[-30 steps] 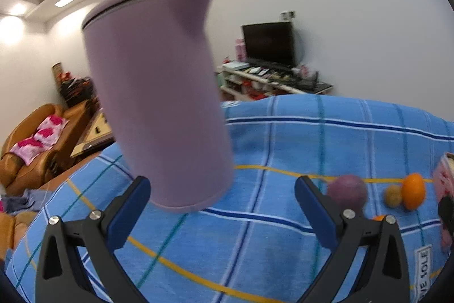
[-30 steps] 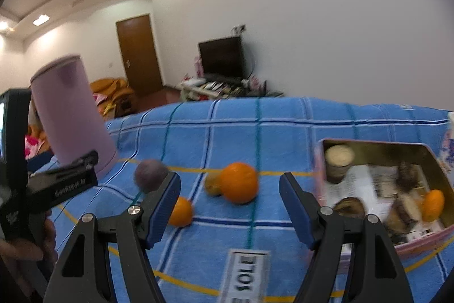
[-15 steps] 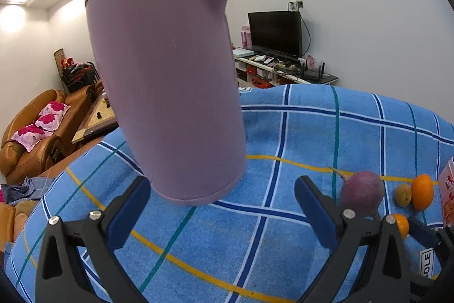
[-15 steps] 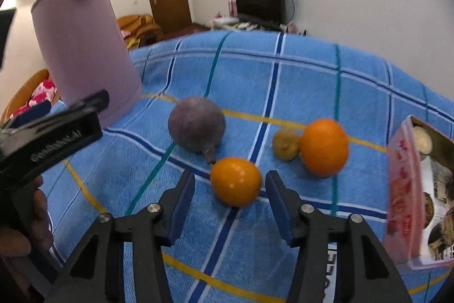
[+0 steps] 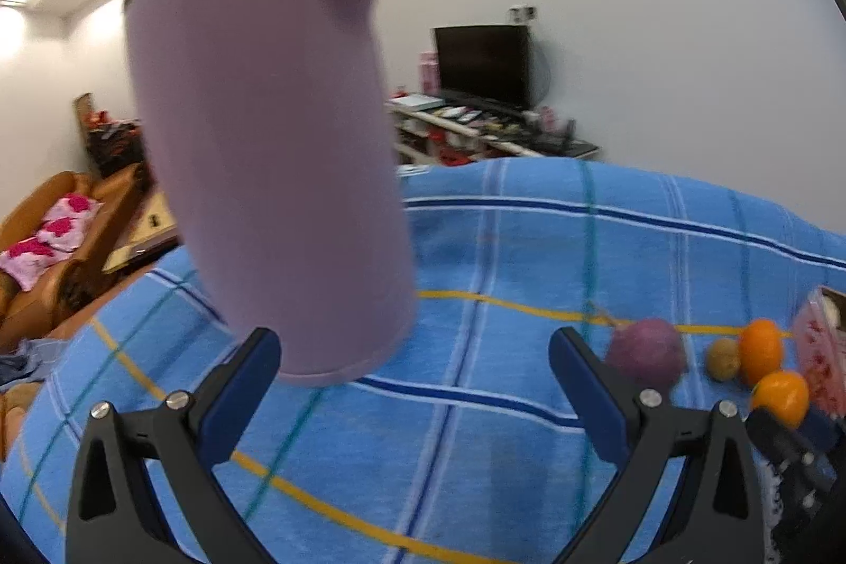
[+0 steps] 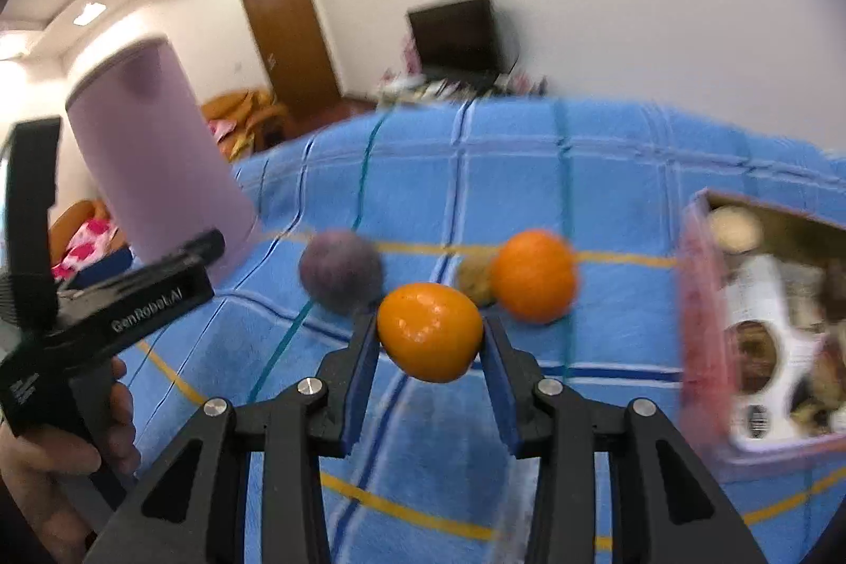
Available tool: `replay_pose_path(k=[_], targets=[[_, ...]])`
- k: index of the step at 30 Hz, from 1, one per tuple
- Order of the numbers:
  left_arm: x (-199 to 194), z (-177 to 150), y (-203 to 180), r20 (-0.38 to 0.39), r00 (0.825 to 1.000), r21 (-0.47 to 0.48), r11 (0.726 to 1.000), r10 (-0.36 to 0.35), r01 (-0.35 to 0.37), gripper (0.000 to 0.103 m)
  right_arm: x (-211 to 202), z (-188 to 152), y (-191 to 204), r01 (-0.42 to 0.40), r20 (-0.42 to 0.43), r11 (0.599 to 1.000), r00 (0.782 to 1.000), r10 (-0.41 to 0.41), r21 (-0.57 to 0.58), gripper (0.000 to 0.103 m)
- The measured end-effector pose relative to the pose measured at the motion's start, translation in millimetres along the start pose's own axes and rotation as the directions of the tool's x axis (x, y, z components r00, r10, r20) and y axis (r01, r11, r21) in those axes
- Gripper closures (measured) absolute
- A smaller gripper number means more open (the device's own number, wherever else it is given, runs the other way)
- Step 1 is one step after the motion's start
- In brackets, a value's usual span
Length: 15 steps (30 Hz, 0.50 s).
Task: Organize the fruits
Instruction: 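Grasp the orange with the right gripper while the left gripper grasps the purple turnip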
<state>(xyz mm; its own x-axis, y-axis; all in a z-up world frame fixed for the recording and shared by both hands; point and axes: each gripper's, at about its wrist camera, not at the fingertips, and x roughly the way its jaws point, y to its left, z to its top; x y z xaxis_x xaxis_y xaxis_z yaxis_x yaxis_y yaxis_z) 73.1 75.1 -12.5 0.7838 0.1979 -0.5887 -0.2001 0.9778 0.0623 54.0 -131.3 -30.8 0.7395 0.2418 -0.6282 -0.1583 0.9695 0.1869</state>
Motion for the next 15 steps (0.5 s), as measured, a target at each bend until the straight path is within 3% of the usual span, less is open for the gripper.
replay_pose_path(k=[3,7,12,15], targets=[[-3,-2,-11,-0.005,0.995,0.011,0.995,-0.097,0.097,0.0,-18,1,-8,0.087,0.084,0.996,0.993,-0.087,0.004,0.062],[-3,-7,-34,-0.014,0.992,0.053,0.99,-0.129,0.13,0.0,-28,6,-14,0.183,0.161,0.983,0.97,-0.18,-0.005,0.062],[1,-4,-62,-0.07,0.982,0.06,0.982,-0.174,0.178,0.002,-31,8,-18,0.189,0.179,0.982,0.967,-0.184,-0.009,0.062],[7,3,-77,-0.086,0.984,0.039,0.986,-0.157,0.161,0.003,-34,8,-20,0.18,0.183,0.984,0.967,-0.176,-0.002,0.062]])
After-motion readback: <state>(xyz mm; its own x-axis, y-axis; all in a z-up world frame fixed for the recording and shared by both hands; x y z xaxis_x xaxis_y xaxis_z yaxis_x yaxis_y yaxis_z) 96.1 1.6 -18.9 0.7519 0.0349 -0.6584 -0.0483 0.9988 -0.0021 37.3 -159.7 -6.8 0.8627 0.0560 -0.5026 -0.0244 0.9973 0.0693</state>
